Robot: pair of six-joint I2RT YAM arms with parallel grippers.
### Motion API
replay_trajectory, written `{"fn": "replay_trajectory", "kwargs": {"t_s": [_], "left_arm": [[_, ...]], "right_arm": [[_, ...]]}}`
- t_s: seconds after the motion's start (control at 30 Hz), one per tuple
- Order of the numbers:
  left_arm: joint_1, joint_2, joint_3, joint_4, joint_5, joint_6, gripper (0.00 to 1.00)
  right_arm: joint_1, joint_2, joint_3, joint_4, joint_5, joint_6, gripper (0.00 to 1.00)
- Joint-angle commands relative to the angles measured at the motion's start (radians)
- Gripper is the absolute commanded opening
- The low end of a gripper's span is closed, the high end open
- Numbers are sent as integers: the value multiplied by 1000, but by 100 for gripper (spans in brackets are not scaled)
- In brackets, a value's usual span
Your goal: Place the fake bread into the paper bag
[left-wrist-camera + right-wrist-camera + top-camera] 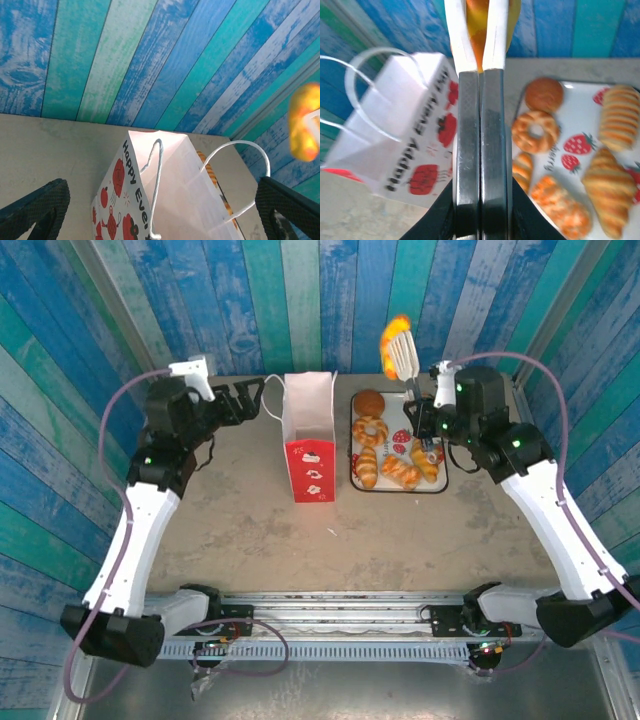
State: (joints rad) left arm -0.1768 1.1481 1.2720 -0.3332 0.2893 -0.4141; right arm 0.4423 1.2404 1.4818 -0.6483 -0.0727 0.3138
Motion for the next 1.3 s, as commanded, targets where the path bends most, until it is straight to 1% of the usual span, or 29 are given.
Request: {"fn": "replay_trajectory", "kwargs": {"t_s": [0.0,0.07,0.2,0.27,0.37,0.5,0.53,0.6,0.7,0.87,0.97,1.1,1.27], "left_arm": [[5,93,98,-96,84,73,97],[5,163,158,-137,117,97,95],[5,265,234,-197,187,122,85],[5,296,251,-206,208,126,79],[5,325,260,-197,222,127,71],[5,327,246,-169,200,122,54],[5,328,247,-168,195,123,49],[5,328,245,-170,180,126,35],[5,323,238,-162,164,125,19],[5,310,224,-152,129,127,1],[5,294,213,-155,101,132,0],[5,272,195,-158,59,142,0],[5,248,173,-151,29,140,0]], "right_arm": [[39,-41,-16,154,-41,4,4],[65,-48,-18,200,-53,3,4],[126,-39,2,257,-72,-6,4],[150,-19,26,259,-75,-5,4],[224,12,47,271,-72,-2,4],[280,57,44,298,-46,17,4],[287,66,43,303,-40,28,4],[308,96,46,305,-34,42,4],[331,122,47,303,-18,60,4],[344,146,23,285,6,82,4],[345,172,25,250,12,96,4],[347,225,69,152,-3,83,4],[353,246,69,110,5,68,4]]}}
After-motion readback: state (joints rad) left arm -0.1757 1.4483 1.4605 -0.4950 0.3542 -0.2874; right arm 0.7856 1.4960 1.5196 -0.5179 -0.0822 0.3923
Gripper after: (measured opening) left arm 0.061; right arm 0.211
